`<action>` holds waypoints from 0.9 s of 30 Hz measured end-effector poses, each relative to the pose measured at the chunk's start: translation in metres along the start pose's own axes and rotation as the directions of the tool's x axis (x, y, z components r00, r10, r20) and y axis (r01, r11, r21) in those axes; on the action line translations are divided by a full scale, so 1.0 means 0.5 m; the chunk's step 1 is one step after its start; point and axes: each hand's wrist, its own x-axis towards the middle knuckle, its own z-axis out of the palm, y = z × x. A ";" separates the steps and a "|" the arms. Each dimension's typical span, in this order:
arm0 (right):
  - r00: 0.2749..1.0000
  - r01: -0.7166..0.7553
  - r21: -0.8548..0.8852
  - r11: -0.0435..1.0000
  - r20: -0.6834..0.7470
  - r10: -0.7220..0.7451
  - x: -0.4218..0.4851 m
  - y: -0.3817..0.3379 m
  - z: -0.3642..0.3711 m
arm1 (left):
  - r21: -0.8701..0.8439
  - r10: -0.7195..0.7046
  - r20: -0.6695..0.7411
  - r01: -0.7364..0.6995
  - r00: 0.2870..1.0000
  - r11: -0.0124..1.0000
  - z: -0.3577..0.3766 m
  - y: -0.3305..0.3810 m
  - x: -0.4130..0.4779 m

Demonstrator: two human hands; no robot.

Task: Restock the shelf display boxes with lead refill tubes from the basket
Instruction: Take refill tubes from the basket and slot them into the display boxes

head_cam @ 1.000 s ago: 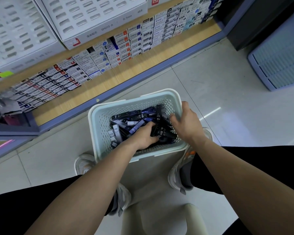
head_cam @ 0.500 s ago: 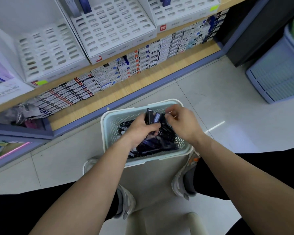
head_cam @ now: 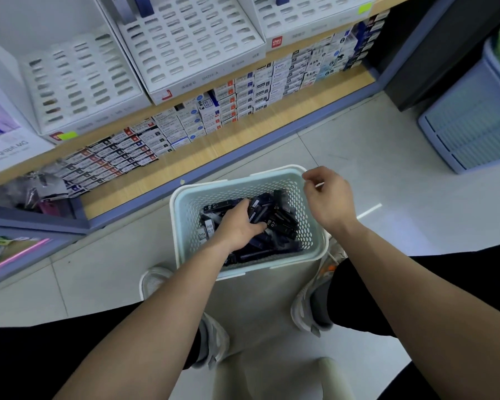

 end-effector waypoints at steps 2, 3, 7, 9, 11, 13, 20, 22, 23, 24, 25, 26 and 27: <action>0.999 -0.045 -0.038 0.998 -0.011 0.045 0.003 0.028 -0.004 | 0.135 0.056 0.003 -0.056 0.998 0.989 0.018 -0.007 0.021; 0.997 -0.076 -0.050 0.996 0.017 0.077 0.003 0.039 -0.003 | 0.196 0.095 0.010 -0.095 0.995 0.976 0.028 -0.009 0.035; 0.980 -0.141 -0.005 0.990 0.141 0.140 -0.007 0.062 0.014 | 0.305 0.252 0.020 -0.246 0.967 0.920 0.068 -0.016 0.079; 0.980 -0.125 -0.012 0.992 0.157 0.125 -0.007 0.063 0.020 | 0.284 0.279 0.021 -0.273 0.960 0.919 0.078 -0.012 0.095; 0.976 -0.127 -0.017 0.992 0.175 0.128 -0.005 0.062 0.025 | 0.271 0.262 0.046 -0.264 0.964 0.926 0.083 -0.008 0.109; 0.971 -0.132 -0.020 0.991 0.198 0.134 -0.003 0.060 0.028 | 0.280 0.227 0.085 -0.242 0.970 0.929 0.088 -0.008 0.118; 0.956 -0.139 -0.057 0.989 0.253 0.149 -0.003 0.065 0.033 | 0.286 0.150 0.188 -0.201 0.971 0.937 0.099 -0.013 0.111; 0.956 -0.135 -0.057 0.989 0.253 0.145 -0.003 0.065 0.031 | 0.295 0.143 0.188 -0.195 0.972 0.936 0.098 -0.009 0.105; 0.957 -0.133 -0.061 0.989 0.253 0.144 -0.004 0.065 0.029 | 0.295 0.134 0.180 -0.183 0.975 0.938 0.097 -0.009 0.101; 0.957 -0.133 -0.064 0.989 0.252 0.145 -0.004 0.064 0.028 | 0.280 0.123 0.165 -0.166 0.979 0.946 0.095 -0.009 0.096; 0.957 -0.133 -0.069 0.989 0.249 0.146 -0.004 0.064 0.027 | 0.248 0.109 0.149 -0.144 0.983 0.958 0.093 -0.009 0.091; 0.959 -0.130 -0.072 0.989 0.244 0.144 -0.003 0.063 0.025 | 0.200 0.094 0.141 -0.122 0.986 0.972 0.088 -0.010 0.086; 0.961 -0.131 -0.077 0.988 0.236 0.146 -0.002 0.061 0.023 | 0.146 0.078 0.136 -0.098 0.988 0.985 0.080 -0.009 0.078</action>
